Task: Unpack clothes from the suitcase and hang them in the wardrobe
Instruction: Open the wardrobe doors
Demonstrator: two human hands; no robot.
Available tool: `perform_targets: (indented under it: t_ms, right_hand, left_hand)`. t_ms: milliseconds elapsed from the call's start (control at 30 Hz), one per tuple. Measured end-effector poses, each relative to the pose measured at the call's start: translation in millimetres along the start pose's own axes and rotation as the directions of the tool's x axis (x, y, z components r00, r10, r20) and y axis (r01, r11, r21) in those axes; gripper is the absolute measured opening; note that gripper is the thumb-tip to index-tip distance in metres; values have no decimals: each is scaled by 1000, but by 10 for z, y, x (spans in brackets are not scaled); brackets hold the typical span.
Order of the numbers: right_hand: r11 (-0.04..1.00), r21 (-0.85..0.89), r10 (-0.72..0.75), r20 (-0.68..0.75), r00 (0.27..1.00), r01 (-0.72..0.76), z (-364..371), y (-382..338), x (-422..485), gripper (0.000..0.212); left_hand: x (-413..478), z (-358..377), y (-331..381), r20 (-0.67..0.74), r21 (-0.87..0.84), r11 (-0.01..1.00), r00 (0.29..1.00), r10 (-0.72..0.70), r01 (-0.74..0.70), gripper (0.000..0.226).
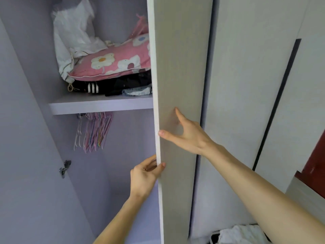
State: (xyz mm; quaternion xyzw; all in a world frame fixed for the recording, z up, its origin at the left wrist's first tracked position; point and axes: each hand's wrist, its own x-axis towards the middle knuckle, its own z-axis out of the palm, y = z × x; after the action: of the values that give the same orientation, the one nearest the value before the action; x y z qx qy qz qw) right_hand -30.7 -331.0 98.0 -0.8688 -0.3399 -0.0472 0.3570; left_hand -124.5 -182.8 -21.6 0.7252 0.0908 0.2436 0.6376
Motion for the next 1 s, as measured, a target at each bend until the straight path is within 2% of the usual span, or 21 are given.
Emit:
perform_targets:
  t_ms: [100, 300, 467, 600, 700, 800, 1000]
  right_hand:
    - [999, 35, 20, -53, 998, -19, -110, 112, -262, 116]
    - [994, 96, 64, -126, 990, -52, -241, 437, -916, 71]
    - [983, 125, 154, -196, 968, -131, -460, 765, -1332, 42]
    - [980, 94, 197, -264, 944, -178, -591, 1001, -1505, 21]
    - [966, 103, 258, -330, 908, -237, -676, 1188, -1583, 20]
    - [959, 37, 269, -420, 867, -280, -830, 1335, -1636, 25]
    - [958, -24, 244, -462, 853, -287, -868, 1422, -1711, 22]
  left_hand:
    - [-258, 292, 19, 61, 68, 996, 997, 53, -57, 42]
    - [-499, 765, -29, 149, 200, 966, 979, 138, -166, 54]
    - [-515, 1217, -106, 369, 396, 852, 909, 192, -341, 72]
    - [-515, 1572, -77, 439, 431, 810, 877, 196, -397, 75]
    - [-532, 1826, -51, 465, 441, 794, 863, 196, -419, 76]
    - [-538, 2075, -5, 498, 447, 774, 844, 200, -448, 78]
    - [-491, 2192, -34, 526, 495, 716, 826, 204, -492, 72]
